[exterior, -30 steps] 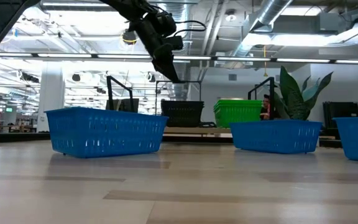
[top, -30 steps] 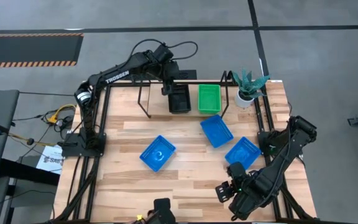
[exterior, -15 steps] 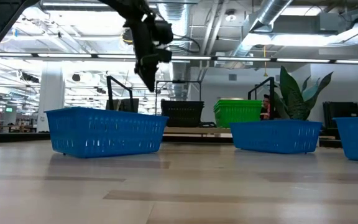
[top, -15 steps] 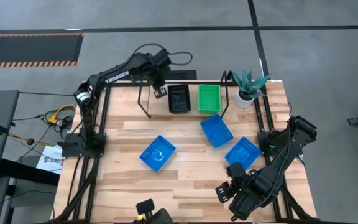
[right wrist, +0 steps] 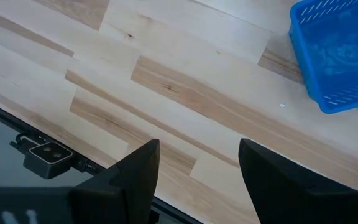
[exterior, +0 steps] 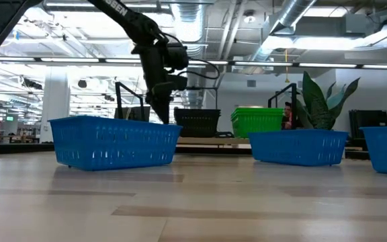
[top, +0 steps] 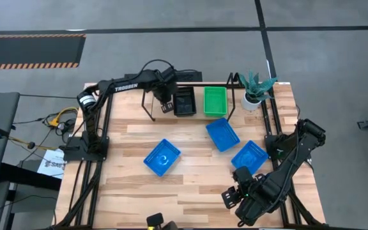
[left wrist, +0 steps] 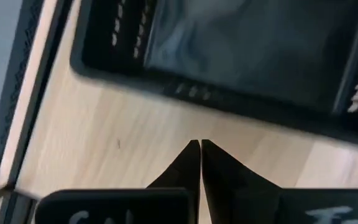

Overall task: Stack baskets on shelf by color
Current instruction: Stack the black bin on top of the other black bin on the shelf, then put the left blue bin on the shelf, then stack the left blue bin on top of the other blue bin on the shelf

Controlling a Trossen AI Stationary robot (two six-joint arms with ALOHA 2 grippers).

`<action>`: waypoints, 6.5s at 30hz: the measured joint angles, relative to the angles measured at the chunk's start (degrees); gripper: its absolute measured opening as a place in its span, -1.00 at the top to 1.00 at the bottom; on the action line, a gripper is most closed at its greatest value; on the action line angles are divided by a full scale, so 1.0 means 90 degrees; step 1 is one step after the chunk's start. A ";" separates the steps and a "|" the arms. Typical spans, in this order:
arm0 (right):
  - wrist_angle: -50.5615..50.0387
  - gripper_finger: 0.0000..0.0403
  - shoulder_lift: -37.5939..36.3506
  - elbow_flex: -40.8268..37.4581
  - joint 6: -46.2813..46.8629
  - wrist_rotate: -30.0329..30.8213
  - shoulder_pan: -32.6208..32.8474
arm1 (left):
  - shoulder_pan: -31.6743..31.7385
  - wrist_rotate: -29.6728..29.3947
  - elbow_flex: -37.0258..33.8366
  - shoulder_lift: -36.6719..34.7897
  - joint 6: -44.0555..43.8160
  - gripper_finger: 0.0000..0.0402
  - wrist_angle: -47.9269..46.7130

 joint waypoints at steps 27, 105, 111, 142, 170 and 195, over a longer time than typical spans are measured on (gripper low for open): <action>0.0029 -0.22 0.0000 0.0000 -0.0376 0.0000 -0.0004 | -0.0604 0.1980 0.0274 -0.0913 -0.0774 0.83 -0.1280; 0.0102 -0.22 -0.0002 0.0005 -0.1372 -0.0032 -0.0228 | 0.0355 -0.0588 0.0987 -0.0876 0.2631 1.00 -0.1526; 0.0100 -0.22 -0.0002 0.0002 -0.1378 -0.0054 -0.0209 | 0.0517 -0.0533 0.1336 -0.0250 0.2812 1.00 -0.1452; 0.0096 -0.22 -0.0002 0.0002 -0.1166 -0.0151 -0.0032 | 0.0385 -0.1469 0.1563 0.0044 0.2917 0.19 -0.0880; 0.0379 -0.22 0.0322 -0.0007 -0.0235 -0.0168 0.0449 | -0.3283 -0.0698 0.1148 0.0522 0.0190 0.43 0.3420; 0.0352 -0.22 0.0323 0.0000 0.1117 -0.0143 0.1073 | -0.3757 -0.0005 0.1168 0.1497 -0.1043 1.00 0.1031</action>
